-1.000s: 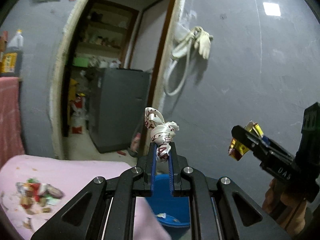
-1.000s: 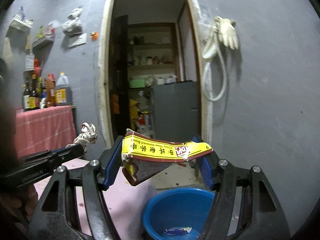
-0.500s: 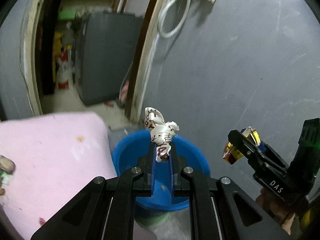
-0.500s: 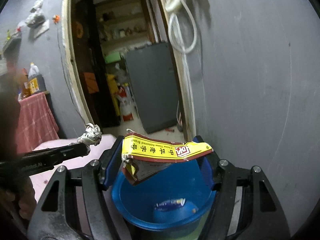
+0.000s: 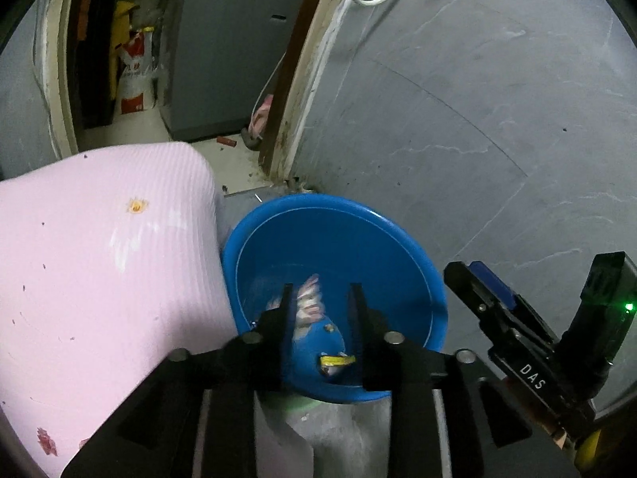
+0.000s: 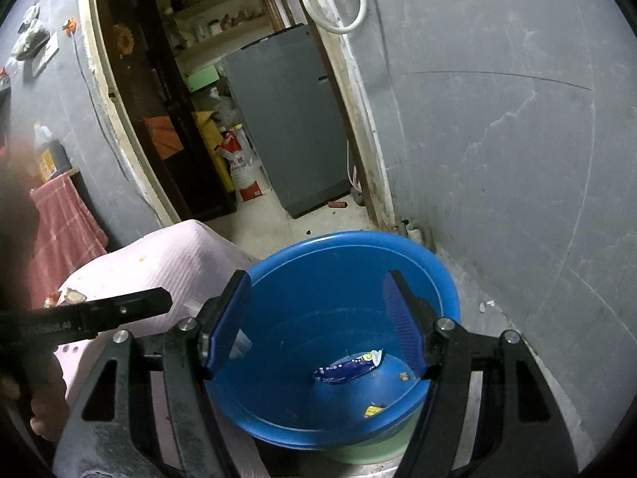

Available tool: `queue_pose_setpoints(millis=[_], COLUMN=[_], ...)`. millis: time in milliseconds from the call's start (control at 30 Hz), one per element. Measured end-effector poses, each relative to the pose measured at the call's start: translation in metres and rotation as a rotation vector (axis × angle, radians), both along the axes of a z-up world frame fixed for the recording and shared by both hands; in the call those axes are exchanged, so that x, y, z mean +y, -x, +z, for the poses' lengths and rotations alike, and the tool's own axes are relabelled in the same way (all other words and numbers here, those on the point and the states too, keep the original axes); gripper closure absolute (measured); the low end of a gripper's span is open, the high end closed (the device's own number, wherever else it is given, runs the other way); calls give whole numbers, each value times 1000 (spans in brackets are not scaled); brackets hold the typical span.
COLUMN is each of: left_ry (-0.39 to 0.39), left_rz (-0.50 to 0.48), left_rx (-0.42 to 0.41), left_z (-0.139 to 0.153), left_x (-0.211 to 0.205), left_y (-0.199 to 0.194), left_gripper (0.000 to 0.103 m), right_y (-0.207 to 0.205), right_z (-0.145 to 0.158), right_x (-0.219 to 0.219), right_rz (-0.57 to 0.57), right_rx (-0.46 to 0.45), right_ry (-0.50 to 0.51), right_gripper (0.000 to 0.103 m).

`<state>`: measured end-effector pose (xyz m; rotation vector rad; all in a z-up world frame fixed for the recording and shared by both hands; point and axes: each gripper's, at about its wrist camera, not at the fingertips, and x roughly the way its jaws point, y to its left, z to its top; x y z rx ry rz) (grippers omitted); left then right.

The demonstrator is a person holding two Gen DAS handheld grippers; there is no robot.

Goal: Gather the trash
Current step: 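Open both tools over the blue bucket to drop foil and packet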

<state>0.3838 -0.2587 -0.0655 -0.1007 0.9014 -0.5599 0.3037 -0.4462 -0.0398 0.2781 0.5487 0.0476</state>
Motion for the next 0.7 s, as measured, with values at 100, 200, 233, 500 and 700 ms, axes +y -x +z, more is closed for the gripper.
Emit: queue_pose_setpoints(millis=[100,200,233,500,700], left_ry=[4,22,29,95,141], left_rz=[4,9,11,69,149], left_rx=[6,-3,-12,-153,-270], left_z=[1,9,12,60,104], left_x=[4,8,10,42,79], left_y=[0,7,8,28,48], left_gripper=[76,74,71,49,21], right_y=[5,6,8,30,49], right_z=[4,12,17,63,105], right_x=[-1,-1,0,15,41], right_rz=[-12,-18,-22,-31,-13], right_rx=[-12,-28,-39,-156,-265], right_ry=[3,10,17,65,89], right_gripper=[33,30,29,17,2])
